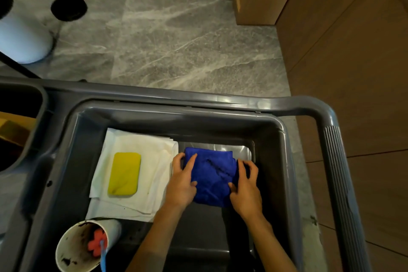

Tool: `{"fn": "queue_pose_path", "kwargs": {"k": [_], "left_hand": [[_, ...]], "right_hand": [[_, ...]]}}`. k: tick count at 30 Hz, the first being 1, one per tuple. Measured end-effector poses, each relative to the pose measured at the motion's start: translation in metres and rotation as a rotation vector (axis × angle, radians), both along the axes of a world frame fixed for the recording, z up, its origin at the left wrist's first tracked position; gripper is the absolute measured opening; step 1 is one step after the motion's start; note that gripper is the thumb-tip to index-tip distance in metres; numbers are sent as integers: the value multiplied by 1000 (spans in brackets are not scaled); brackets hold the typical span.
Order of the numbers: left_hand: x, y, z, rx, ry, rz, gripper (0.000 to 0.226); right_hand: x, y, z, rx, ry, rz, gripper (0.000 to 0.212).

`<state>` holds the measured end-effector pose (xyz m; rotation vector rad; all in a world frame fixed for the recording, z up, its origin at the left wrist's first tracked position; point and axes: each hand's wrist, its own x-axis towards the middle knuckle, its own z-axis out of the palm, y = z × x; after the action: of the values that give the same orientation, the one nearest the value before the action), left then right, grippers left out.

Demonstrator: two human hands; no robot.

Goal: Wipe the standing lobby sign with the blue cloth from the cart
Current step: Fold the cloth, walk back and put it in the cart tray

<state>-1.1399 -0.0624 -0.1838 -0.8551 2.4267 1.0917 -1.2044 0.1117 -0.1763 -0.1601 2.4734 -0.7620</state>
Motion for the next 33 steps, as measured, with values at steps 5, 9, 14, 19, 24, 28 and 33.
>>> {"fn": "queue_pose_path", "kwargs": {"k": [5,9,14,19,24,28,33], "left_hand": [[1,2,3,-133,-58,46,88],[5,5,5,-184,27,101,68],[-1,15,6,-393,390,40,40],[-16,18,-13,-446,213,-154,56],[-7,11,-34,-512,104,-238,61],[-10,13,-32,-511,82,-239,62],[-8,9,-29,-478,73,-266,64]], "right_hand": [[-1,2,6,105,8,16,80],[10,-1,12,132,214,-86,55],[20,-24,5,-131,323,-56,53],[16,-44,-27,-18,272,221,62],[14,-29,-43,146,347,298,60],[12,-14,-45,213,333,330,62],[11,-18,-35,214,284,278,65]]}}
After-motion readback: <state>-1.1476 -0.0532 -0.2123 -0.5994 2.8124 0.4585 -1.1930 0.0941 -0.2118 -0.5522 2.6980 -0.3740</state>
